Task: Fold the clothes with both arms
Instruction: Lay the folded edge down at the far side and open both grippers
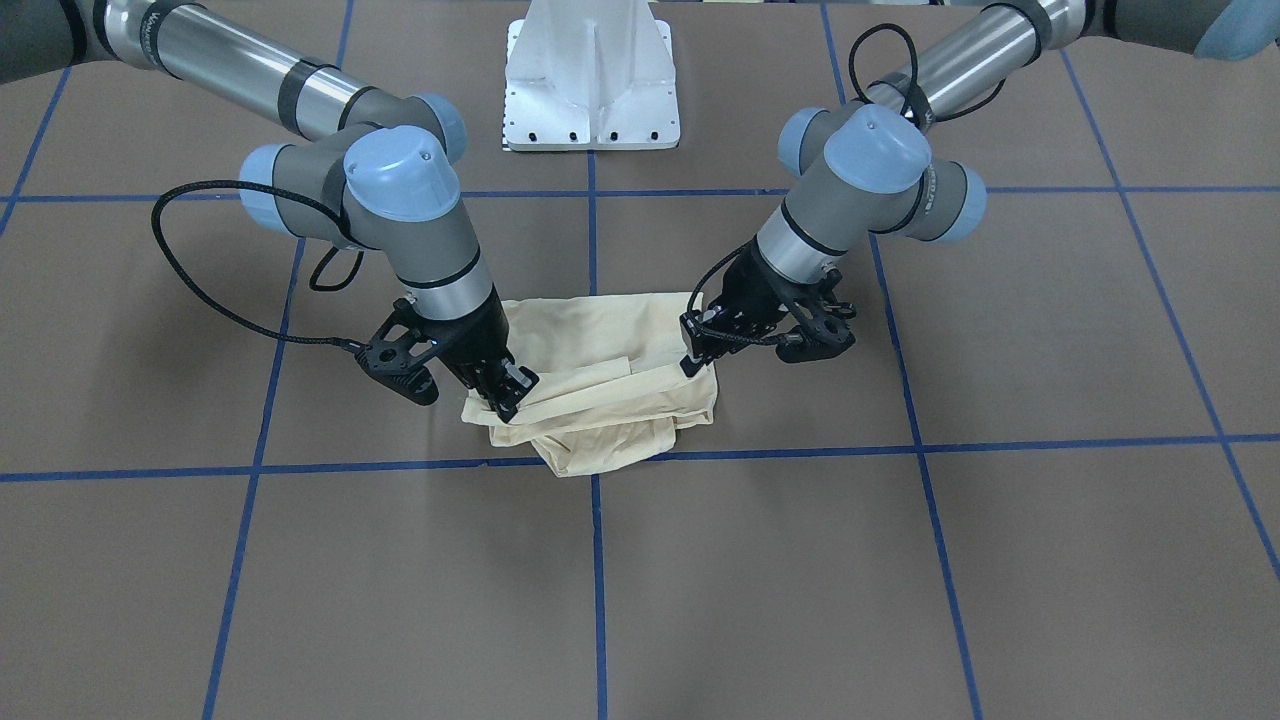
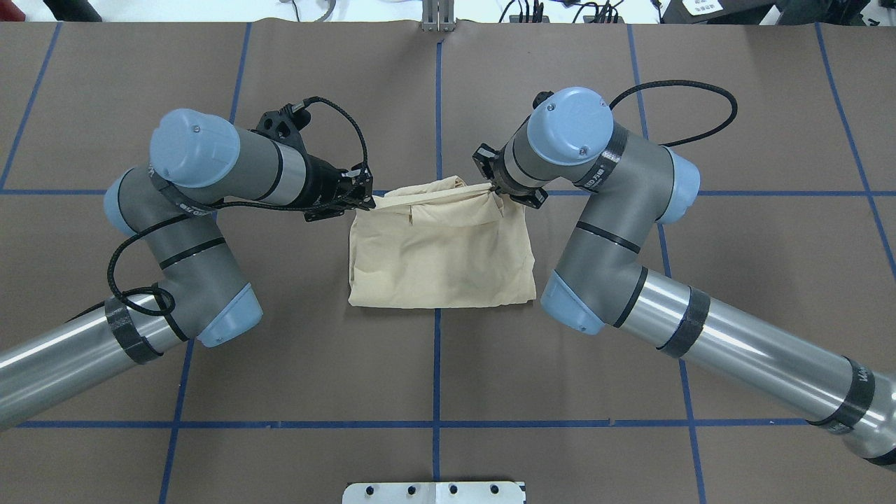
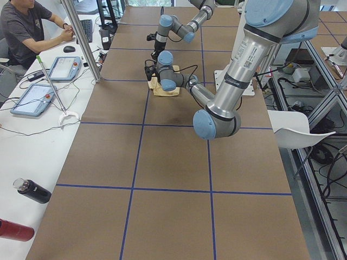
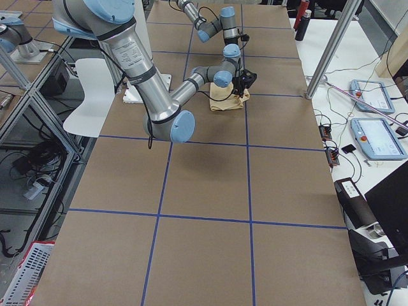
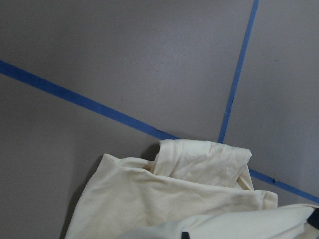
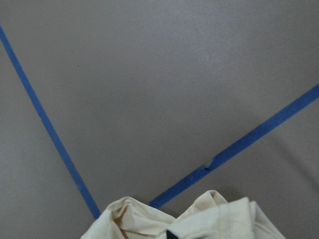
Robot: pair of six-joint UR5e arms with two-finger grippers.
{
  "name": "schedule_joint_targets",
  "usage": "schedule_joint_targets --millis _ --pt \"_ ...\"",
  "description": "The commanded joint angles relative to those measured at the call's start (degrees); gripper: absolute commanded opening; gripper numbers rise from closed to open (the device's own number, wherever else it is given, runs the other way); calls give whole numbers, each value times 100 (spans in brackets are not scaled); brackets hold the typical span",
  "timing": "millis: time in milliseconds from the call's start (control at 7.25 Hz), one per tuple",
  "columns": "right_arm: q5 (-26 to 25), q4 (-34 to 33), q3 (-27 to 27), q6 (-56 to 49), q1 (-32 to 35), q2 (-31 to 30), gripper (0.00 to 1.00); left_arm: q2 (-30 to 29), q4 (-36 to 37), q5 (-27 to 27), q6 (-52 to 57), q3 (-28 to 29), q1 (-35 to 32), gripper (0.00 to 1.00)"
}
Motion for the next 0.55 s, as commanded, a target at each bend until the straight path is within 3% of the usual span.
schedule_joint_targets --millis 0,276,414 --pt "-9 2 -335 -19 -10 288 0 -47 -75 61 1 135 -5 0" --pt "-9 272 -529 -19 -10 298 0 -47 -75 141 1 170 -5 0" --pt "-9 300 -556 -10 -1 290 20 -47 -75 184 1 179 -5 2"
